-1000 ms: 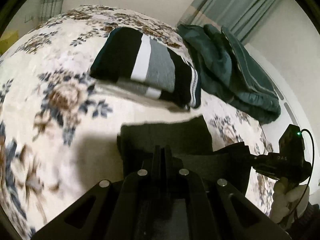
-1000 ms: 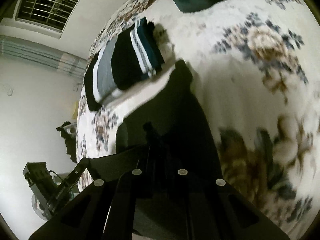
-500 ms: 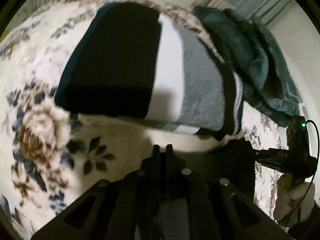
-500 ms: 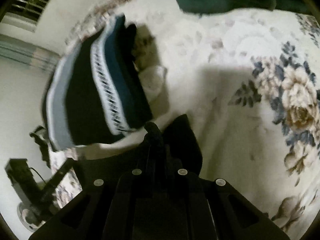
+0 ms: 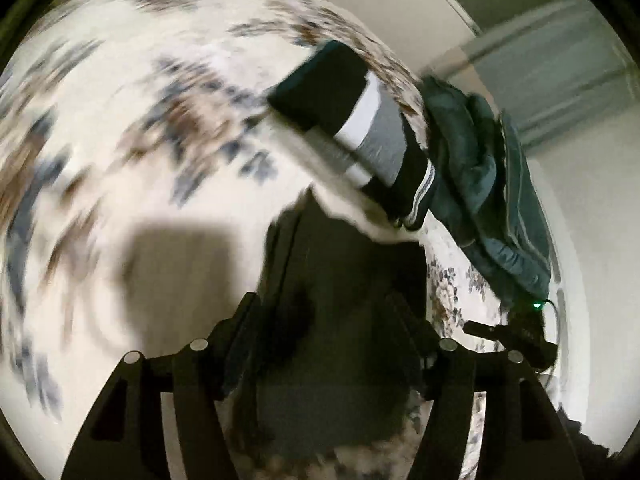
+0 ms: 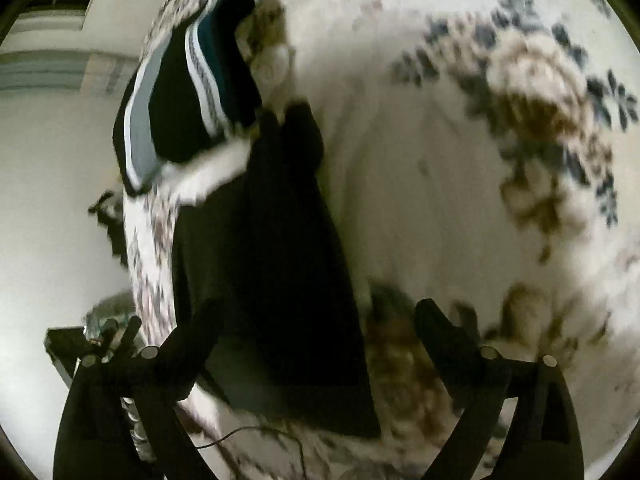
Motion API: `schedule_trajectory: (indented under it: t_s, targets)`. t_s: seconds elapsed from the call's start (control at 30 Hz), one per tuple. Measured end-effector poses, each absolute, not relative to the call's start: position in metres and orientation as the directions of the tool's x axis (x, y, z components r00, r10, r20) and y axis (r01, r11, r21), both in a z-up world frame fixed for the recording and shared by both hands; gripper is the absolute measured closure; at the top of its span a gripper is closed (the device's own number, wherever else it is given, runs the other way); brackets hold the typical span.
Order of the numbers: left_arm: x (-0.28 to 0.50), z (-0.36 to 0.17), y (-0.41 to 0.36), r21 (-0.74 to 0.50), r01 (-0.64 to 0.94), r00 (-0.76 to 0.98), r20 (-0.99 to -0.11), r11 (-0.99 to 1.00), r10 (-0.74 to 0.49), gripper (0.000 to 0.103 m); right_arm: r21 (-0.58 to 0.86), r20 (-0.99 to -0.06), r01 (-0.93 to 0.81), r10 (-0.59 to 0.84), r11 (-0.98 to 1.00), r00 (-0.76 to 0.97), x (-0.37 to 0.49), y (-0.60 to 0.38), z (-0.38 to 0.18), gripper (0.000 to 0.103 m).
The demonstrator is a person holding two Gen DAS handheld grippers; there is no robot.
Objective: Fold small clothes
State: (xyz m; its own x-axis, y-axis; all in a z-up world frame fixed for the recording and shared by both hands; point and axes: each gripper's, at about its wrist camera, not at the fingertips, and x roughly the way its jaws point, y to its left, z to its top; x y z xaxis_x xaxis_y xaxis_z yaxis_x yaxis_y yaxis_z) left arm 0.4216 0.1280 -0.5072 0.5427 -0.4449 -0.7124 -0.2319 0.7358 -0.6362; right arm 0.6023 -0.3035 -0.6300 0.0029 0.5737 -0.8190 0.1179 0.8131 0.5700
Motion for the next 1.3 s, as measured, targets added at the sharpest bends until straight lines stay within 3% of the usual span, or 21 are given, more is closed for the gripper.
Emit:
schedule_trajectory:
  t_s: [0.13, 0.27, 0.47, 0.6, 0.63, 0.67, 0.7, 0.73, 0.83, 1.0, 1.13, 1.2, 1.3]
  targets:
    - [0.355, -0.528, 0.111, -0.697, -0.365, 0.582, -0.688, 0.617, -0.433, 0.028, 0.615, -0.781, 0.086, 0.621, 0.784, -0.072, 0.616, -0.302, -0.651, 0.005]
    - [0.311, -0.579, 0.069, -0.764, -0.445, 0.623, -0.639, 0.468, -0.452, 0.028, 0.672, -0.733, 0.048, 0.672, 0.739, -0.107, 0.651, -0.289, -0.675, 0.005]
    - [0.341, -0.644, 0.012, -0.826, -0.463, 0.663, -0.563, 0.321, -0.492, 0.027, 0.759, -0.632, 0.06, 0.755, 0.649, -0.177, 0.705, -0.255, -0.722, 0.005]
    - [0.367, -0.663, 0.009, -0.842, -0.484, 0.725, -0.539, 0.24, -0.428, 0.027, 0.795, -0.585, 0.052, 0.786, 0.605, -0.202, 0.719, -0.231, -0.737, 0.005]
    - [0.368, -0.662, 0.013, -0.848, -0.486, 0.75, -0.528, 0.209, -0.398, 0.027, 0.798, -0.58, 0.046, 0.787, 0.601, -0.21, 0.719, -0.226, -0.738, 0.008]
    - [0.368, -0.659, 0.016, -0.855, -0.482, 0.768, -0.517, 0.19, -0.379, 0.039, 0.8, -0.579, 0.039, 0.789, 0.598, -0.206, 0.717, -0.222, -0.739, 0.015]
    - [0.368, -0.655, 0.02, -0.849, -0.491, 0.767, -0.528, 0.195, -0.364, 0.052, 0.796, -0.587, 0.029, 0.783, 0.605, -0.207, 0.714, -0.218, -0.74, 0.039]
    - [0.369, -0.652, 0.024, -0.848, -0.491, 0.764, -0.53, 0.201, -0.369, 0.075, 0.778, -0.612, 0.023, 0.766, 0.628, -0.198, 0.711, -0.216, -0.741, 0.052]
    - [0.374, -0.638, 0.039, -0.844, -0.472, 0.74, -0.536, 0.254, -0.406, 0.079, 0.782, -0.612, 0.049, 0.78, 0.622, -0.135, 0.694, -0.225, -0.735, 0.074]
    - [0.391, -0.597, 0.093, -0.808, -0.401, 0.668, -0.58, 0.432, -0.466, 0.08, 0.794, -0.594, 0.143, 0.804, 0.591, -0.03, 0.624, -0.25, -0.708, 0.078]
    - [0.407, -0.584, 0.146, -0.787, -0.341, 0.579, -0.607, 0.515, -0.544, 0.08, 0.763, -0.608, 0.261, 0.793, 0.591, -0.02, 0.516, -0.256, -0.699, 0.079]
    - [0.42, -0.588, 0.155, -0.742, -0.297, 0.467, -0.662, 0.602, -0.586, 0.077, 0.735, -0.626, 0.316, 0.78, 0.6, -0.025, 0.448, -0.246, -0.695, 0.079]
    - [0.423, -0.613, 0.155, -0.691, -0.298, 0.324, -0.722, 0.658, -0.611, 0.057, 0.689, -0.651, 0.382, 0.758, 0.616, -0.048, 0.38, -0.222, -0.7, 0.078]
